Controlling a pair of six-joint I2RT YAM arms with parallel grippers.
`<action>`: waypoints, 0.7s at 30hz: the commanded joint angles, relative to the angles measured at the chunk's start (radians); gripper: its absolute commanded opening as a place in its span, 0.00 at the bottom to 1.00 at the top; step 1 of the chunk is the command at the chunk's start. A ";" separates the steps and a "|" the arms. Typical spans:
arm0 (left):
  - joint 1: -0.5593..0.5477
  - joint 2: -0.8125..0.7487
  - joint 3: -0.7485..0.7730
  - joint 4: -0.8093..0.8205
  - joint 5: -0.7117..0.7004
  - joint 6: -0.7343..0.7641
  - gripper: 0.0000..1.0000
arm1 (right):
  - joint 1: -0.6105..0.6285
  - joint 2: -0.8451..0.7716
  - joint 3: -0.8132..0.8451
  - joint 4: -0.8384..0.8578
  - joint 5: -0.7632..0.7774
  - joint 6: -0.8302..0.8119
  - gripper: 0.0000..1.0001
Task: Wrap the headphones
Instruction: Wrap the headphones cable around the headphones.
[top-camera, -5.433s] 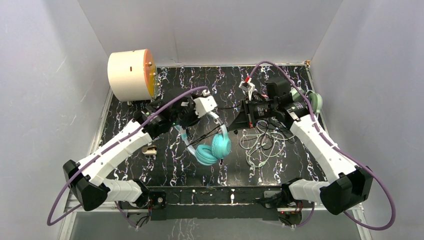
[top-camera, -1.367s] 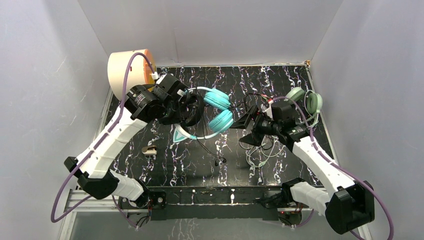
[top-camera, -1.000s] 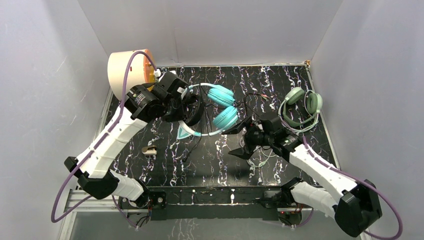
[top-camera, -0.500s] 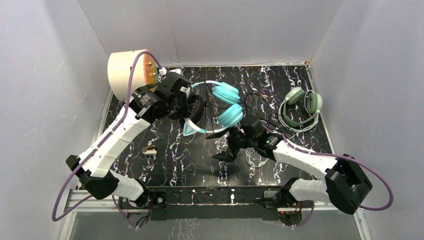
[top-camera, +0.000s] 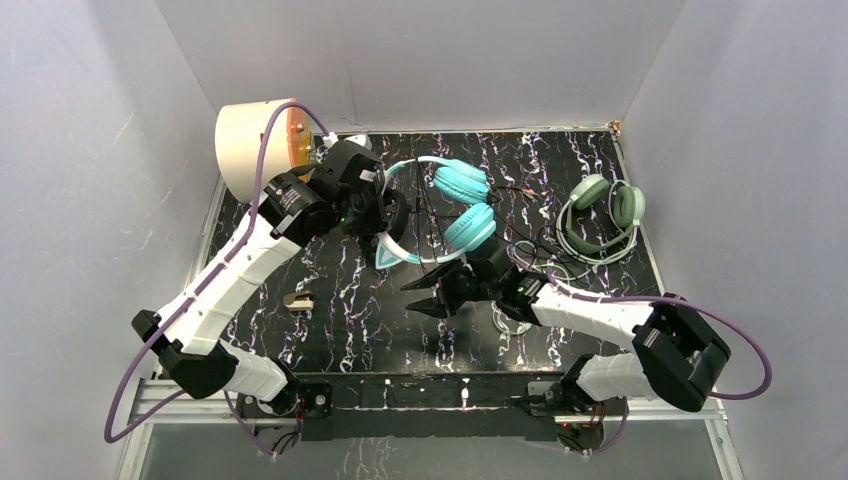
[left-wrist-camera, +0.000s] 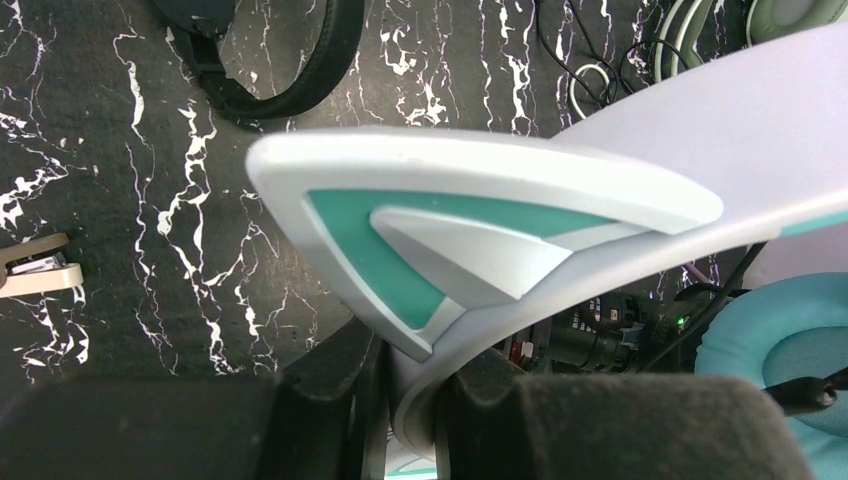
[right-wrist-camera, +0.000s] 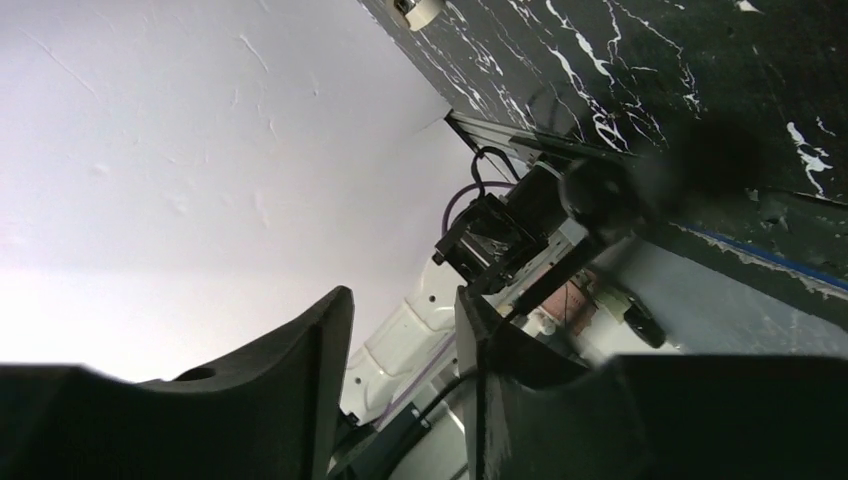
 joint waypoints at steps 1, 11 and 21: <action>0.005 -0.062 0.027 0.044 0.030 -0.012 0.00 | 0.014 -0.071 -0.012 -0.001 0.066 0.011 0.50; 0.005 -0.079 0.044 0.047 0.064 -0.021 0.00 | 0.017 -0.056 -0.048 0.084 0.081 0.025 0.64; 0.006 -0.087 0.051 0.039 0.063 -0.018 0.00 | 0.019 -0.064 -0.071 0.084 0.093 0.027 0.66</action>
